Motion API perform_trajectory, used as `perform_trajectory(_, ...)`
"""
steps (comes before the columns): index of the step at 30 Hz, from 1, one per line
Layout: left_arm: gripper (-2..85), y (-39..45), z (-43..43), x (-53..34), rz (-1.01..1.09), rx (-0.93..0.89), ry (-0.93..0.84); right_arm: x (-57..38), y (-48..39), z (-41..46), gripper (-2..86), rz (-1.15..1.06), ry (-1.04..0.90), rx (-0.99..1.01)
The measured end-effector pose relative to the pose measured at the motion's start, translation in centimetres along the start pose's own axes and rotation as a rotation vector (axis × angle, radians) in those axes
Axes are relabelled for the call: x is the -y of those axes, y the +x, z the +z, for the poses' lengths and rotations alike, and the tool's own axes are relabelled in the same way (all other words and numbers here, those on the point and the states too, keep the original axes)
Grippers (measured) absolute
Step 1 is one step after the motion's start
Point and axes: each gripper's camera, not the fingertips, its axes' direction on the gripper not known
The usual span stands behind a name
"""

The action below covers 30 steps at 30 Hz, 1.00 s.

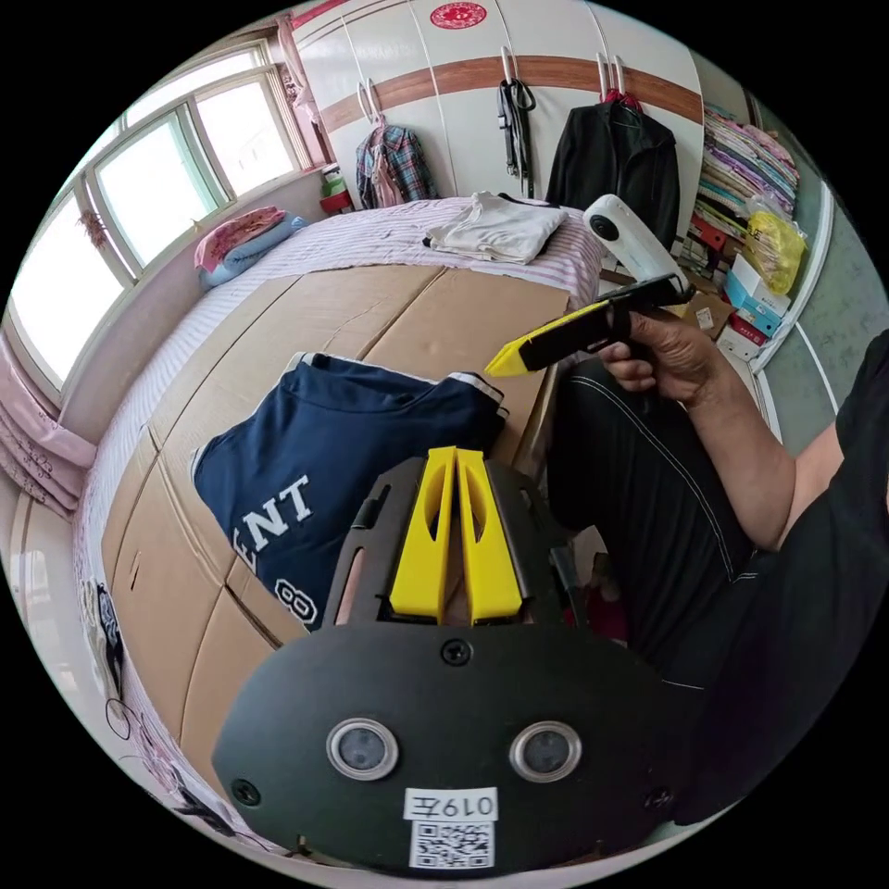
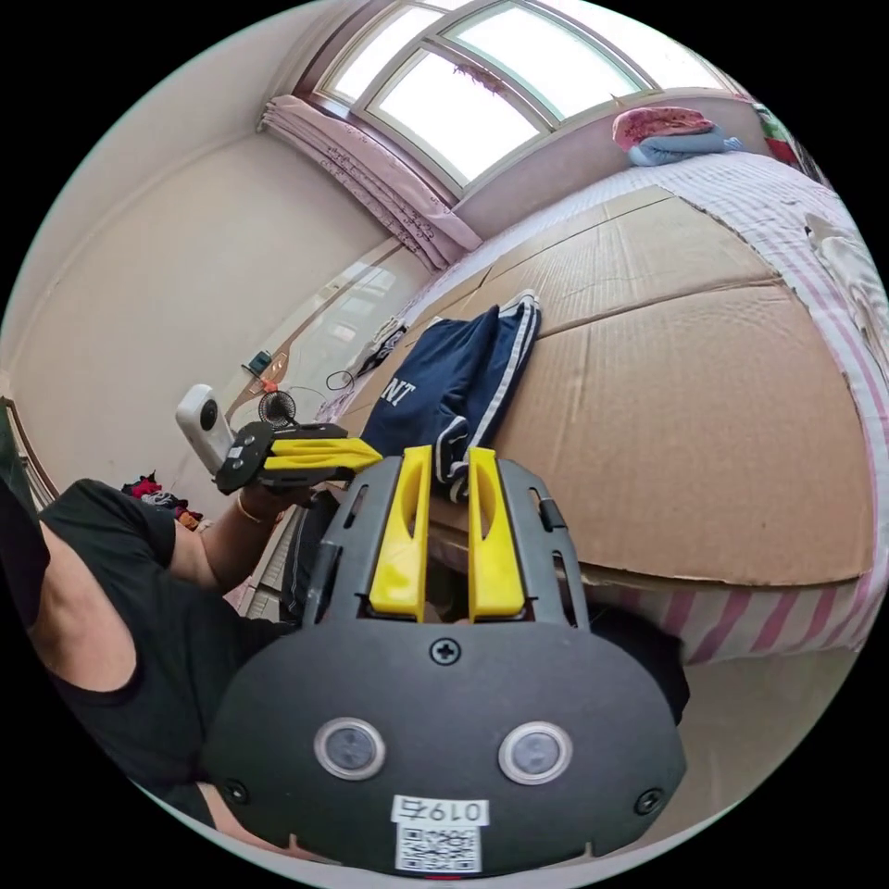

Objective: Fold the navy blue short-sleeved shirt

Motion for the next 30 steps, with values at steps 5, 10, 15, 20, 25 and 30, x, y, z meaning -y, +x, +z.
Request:
perform_trajectory(5, 4.0, 3.5, -0.6, -4.1, 0.039, 0.082, -0.005, 1.7, -0.3, 1.4, 6.6, -0.033, -0.064, 0.026)
perform_trajectory(10, 5.3, 8.5, 0.2, -4.8, 0.117, 0.299, 0.013, 2.4, -0.5, 1.4, 3.6, -0.036, -0.078, 0.019)
perform_trajectory(15, 4.3, 13.0, 3.0, -4.4, 0.265, 0.381, -0.040, 3.2, 0.9, 0.5, 2.1, 0.001, -0.070, 0.056)
perform_trajectory(20, 2.5, 15.2, 4.4, -4.6, 0.316, 0.475, -0.076, 4.1, 2.5, -1.3, 1.6, 0.012, -0.063, 0.087)
perform_trajectory(25, 1.3, 17.4, 5.7, -4.9, 0.366, 0.539, -0.116, 5.2, 4.0, -2.2, 1.8, 0.009, -0.082, 0.102)
perform_trajectory(30, 0.9, 20.2, 6.8, -5.3, 0.422, 0.610, -0.136, 5.9, 5.6, -3.7, 3.2, 0.000, -0.081, 0.106)
